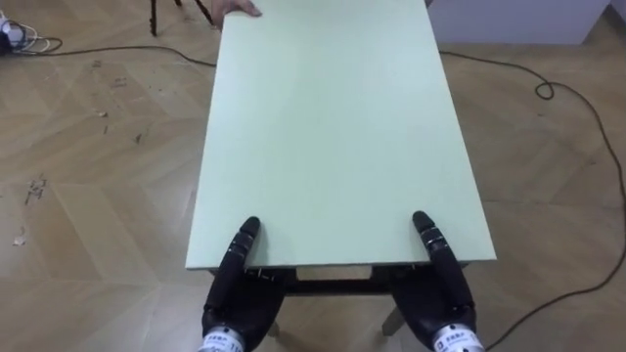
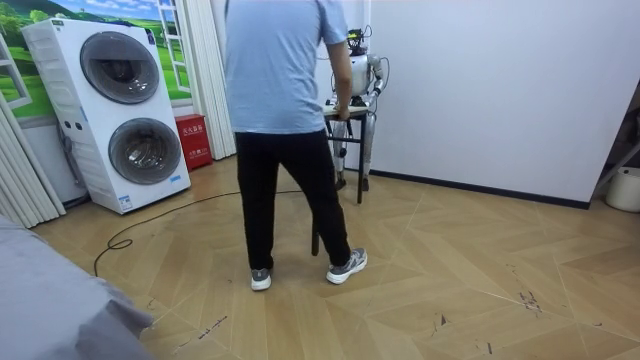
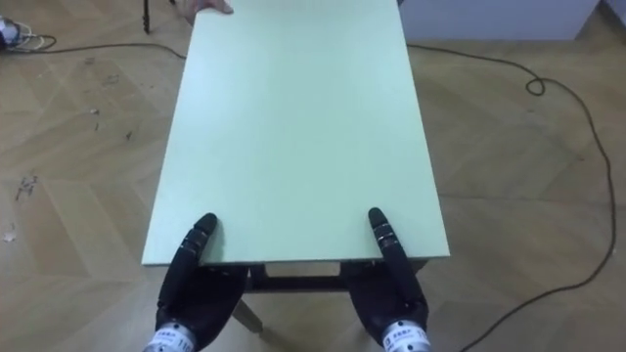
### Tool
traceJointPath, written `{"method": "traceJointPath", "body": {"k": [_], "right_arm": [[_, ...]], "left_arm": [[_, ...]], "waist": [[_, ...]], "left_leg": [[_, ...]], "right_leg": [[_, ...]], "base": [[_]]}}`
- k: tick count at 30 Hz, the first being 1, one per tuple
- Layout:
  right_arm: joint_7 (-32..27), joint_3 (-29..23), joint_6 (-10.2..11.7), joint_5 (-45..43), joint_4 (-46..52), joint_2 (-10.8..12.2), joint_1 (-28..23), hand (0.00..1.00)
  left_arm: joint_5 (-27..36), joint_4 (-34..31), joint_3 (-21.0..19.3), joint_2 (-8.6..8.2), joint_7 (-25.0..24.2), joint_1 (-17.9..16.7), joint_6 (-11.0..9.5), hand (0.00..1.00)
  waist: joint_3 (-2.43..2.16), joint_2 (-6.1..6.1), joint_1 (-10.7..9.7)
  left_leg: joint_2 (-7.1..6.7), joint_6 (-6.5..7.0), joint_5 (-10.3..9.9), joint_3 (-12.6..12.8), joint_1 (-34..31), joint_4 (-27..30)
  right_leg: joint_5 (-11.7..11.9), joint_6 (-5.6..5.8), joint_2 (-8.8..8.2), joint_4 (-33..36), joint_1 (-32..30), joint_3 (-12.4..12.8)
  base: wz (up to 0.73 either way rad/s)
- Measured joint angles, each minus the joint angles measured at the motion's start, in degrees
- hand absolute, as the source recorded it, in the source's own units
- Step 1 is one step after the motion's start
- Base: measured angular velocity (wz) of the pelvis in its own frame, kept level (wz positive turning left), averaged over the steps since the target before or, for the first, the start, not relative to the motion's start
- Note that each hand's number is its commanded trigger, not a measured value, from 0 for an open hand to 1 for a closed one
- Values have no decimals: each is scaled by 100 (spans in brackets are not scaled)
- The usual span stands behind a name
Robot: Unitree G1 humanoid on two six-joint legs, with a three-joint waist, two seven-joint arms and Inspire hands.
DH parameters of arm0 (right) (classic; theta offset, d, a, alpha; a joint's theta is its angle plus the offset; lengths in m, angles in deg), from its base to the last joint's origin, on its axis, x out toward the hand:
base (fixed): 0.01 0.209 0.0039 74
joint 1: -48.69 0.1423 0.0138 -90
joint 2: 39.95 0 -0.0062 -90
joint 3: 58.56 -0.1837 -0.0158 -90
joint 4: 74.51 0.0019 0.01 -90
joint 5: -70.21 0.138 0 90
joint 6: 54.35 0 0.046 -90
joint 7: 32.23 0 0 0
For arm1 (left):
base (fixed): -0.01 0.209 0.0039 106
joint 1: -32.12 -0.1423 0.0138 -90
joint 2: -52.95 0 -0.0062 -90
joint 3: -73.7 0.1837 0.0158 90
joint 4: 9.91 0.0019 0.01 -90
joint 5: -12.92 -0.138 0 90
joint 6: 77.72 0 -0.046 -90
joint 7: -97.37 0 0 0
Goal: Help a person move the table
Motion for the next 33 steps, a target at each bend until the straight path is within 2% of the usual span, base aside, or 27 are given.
{"method": "traceJointPath", "body": {"k": [5, 8, 17, 23, 27, 28, 30, 31, 32, 33], "right_arm": [[-17, 113, 109, -24, 35, -24, 25, 100], [-17, 114, 116, -95, 82, -16, 35, 100], [-17, 119, 122, -75, 162, -15, 33, 100], [-16, 121, 149, -115, 187, -3, 35, 100], [-16, 168, 167, -151, 191, 29, 43, 100], [-16, 184, 174, -171, 191, 19, 41, 100], [10, 239, 221, -157, 191, 11, 5, 100], [13, 276, 263, -145, 191, 11, 3, 100], [18, 328, 323, -123, 190, 19, -2, 100], [26, 333, 349, -122, 189, 16, -14, 100]], "left_arm": [[-10, -98, 7, 49, 0, -77, -68, 100], [-17, -118, 6, 23, 0, -86, -129, 100], [-26, -223, -2, 35, -1, -92, -138, 100], [-16, -234, -1, 29, -1, -94, -149, 100], [-7, -262, -1, -21, -2, -213, -225, 100], [-8, -269, 0, -27, -3, -235, -232, 100], [-18, -331, 16, -28, -4, -281, -242, 100], [-24, -331, 15, -26, -4, -280, -250, 100], [-26, -331, 8, -20, -5, -274, -264, 100], [-30, -335, 3, -8, -6, -258, -267, 100]], "waist": [[-1, -21, 35], [-1, -21, 59], [1, -25, 115], [3, -45, 147], [3, -56, 192], [4, -57, 207], [6, -47, 158], [6, -48, 144], [5, -49, 130], [6, -48, 106]], "left_leg": [[110, -42, 52, -14, -30, -56], [122, -51, 56, -28, -31, -99], [124, -66, 66, -108, -51, -173], [130, -88, 83, -318, -126, -169], [127, -116, 110, -572, -149, -160], [128, -122, 114, -626, -150, -156], [119, -159, 145, -947, -249, -74], [117, -164, 150, -1008, -283, -33], [112, -170, 153, -1053, -356, 49], [124, -215, 182, -934, -436, 76]], "right_leg": [[210, -48, 150, -420, 125, -57], [215, -50, 170, -465, 131, -63], [215, -49, 183, -588, 169, -118], [217, -43, 178, -641, 239, -247], [204, -25, 185, -736, 377, -277], [201, -22, 182, -741, 409, -328], [181, -34, 155, -742, 538, -640], [171, -35, 150, -739, 562, -711], [128, -46, 140, -737, 613, -799], [96, -44, 121, -737, 660, -936]], "base": [[1], [0], [3], [18], [31], [50], [78], [86], [82], [86]]}}
